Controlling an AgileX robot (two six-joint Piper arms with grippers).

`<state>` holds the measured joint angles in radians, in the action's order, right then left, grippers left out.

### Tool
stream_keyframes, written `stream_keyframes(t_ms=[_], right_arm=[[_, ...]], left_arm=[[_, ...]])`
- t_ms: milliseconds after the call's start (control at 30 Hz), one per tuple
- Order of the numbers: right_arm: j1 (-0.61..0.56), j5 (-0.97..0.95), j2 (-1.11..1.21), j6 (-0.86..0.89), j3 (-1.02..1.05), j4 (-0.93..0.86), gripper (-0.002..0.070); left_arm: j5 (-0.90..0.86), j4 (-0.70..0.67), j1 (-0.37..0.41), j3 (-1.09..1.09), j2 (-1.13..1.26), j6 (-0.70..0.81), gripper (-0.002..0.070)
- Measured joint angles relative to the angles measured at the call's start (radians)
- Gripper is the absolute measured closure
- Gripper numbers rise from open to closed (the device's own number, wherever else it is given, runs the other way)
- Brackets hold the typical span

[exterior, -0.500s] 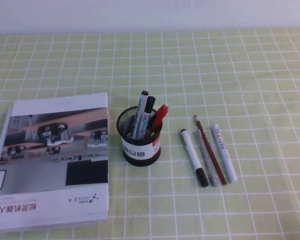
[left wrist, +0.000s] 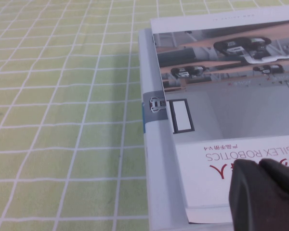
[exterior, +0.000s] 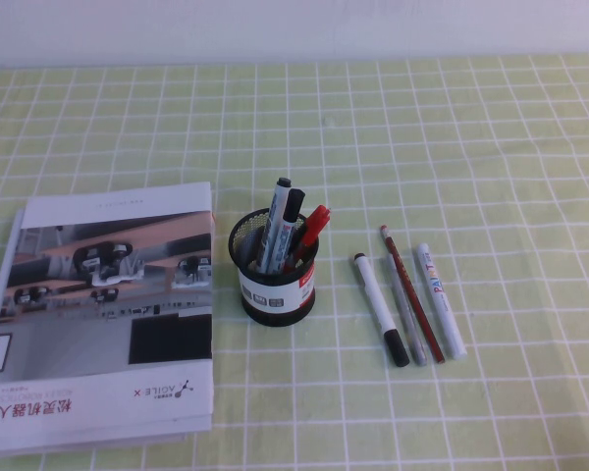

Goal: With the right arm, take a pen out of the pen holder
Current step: 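Take a marker out of the pen holder and lay it on the table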

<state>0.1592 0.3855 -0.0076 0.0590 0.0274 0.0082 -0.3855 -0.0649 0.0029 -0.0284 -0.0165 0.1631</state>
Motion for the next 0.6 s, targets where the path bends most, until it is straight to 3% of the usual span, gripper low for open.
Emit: stream_keyframes(t_ms=[600], right_arm=[[0.000,-0.025,0.000,0.000,0.000,0.015,0.0689]], left_arm=[[0.000,0.000,0.000,0.000,0.000,0.000,0.0681]])
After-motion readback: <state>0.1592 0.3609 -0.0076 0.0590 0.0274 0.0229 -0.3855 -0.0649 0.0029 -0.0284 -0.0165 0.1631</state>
